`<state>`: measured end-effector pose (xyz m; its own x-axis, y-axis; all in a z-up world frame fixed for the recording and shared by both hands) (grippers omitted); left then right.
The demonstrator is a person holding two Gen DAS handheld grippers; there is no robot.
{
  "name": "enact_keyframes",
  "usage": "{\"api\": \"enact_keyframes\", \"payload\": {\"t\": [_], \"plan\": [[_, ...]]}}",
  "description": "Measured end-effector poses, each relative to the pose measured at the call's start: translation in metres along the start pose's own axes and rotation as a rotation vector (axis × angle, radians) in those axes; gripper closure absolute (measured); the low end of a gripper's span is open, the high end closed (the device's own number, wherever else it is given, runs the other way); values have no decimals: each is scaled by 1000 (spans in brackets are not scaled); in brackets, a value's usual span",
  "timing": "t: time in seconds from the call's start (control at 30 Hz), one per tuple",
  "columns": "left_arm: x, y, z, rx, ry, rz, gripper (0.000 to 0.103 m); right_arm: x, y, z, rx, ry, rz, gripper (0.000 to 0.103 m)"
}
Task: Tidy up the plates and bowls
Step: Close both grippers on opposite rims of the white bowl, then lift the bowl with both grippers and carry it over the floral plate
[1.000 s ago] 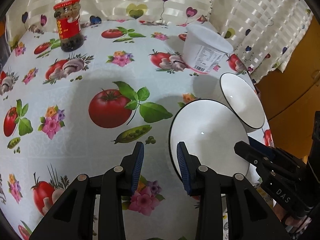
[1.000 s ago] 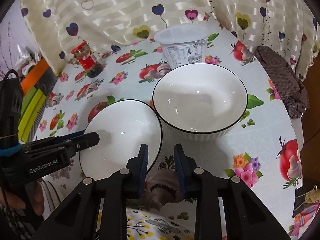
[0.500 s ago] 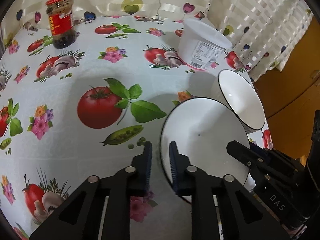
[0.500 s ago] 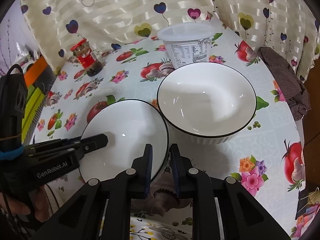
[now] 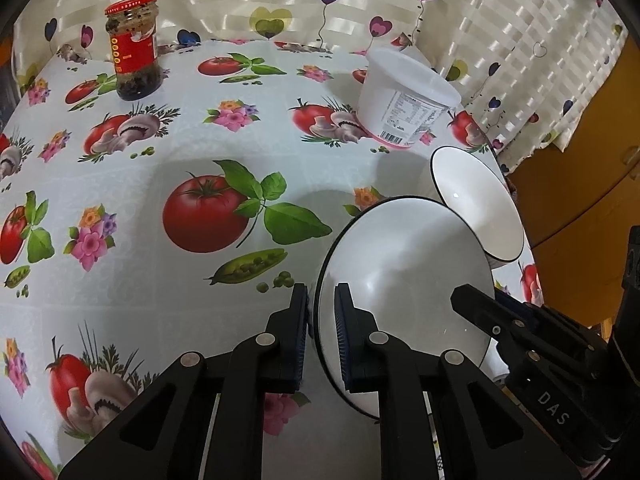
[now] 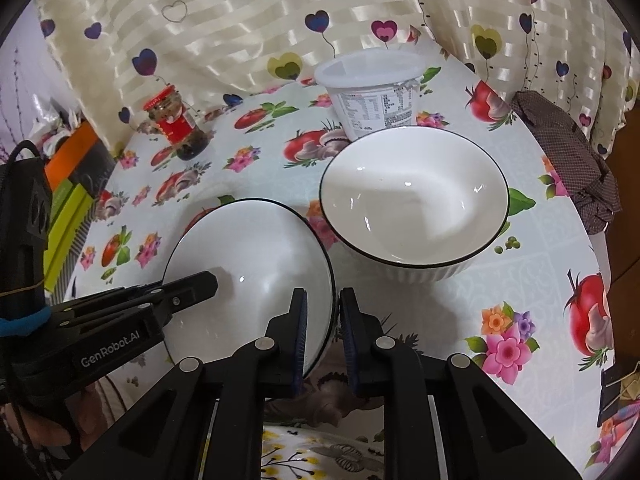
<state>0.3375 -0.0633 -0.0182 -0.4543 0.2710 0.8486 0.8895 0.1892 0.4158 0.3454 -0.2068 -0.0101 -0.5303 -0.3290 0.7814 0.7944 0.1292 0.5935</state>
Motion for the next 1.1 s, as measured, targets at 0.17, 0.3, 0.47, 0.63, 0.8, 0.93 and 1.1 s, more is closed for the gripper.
{"api": "enact_keyframes", "payload": {"t": [0.17,0.3,0.47,0.63,0.8,0.93,1.1], "plan": [[5,-3,2,7,6,-5,89,5,1,4,-6,2,-6,86],[11,-4,0,8,6,-16,89,9,0,7,-7,1,-11,86],[22,-2,-2,7,7,-33,89,19,3,10,-12,6,-28,86],[38,-7,-8,0,4,-45,89,34,3,13,-11,7,-34,86],[54,-18,-18,-12,-4,-57,89,57,-3,16,-7,11,-55,86],[65,-30,-26,-23,-17,-61,89,74,-13,16,3,-3,-61,86],[71,-45,-35,-29,-26,-47,89,94,-28,12,-13,5,-73,86]]}}
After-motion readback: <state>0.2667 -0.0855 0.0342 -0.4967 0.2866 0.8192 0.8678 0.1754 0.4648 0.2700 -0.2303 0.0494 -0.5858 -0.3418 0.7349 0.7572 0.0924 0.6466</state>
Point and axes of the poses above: each gripper's, at about its wrist camera, not at the fingertips, and x roughly against the way its jaws point, z to its left, y to its top, the point moved 4 cm from there along -x, roughly the way its jaws point, and after that the axes turned 9 degrees about x, right-handed, at the moved point
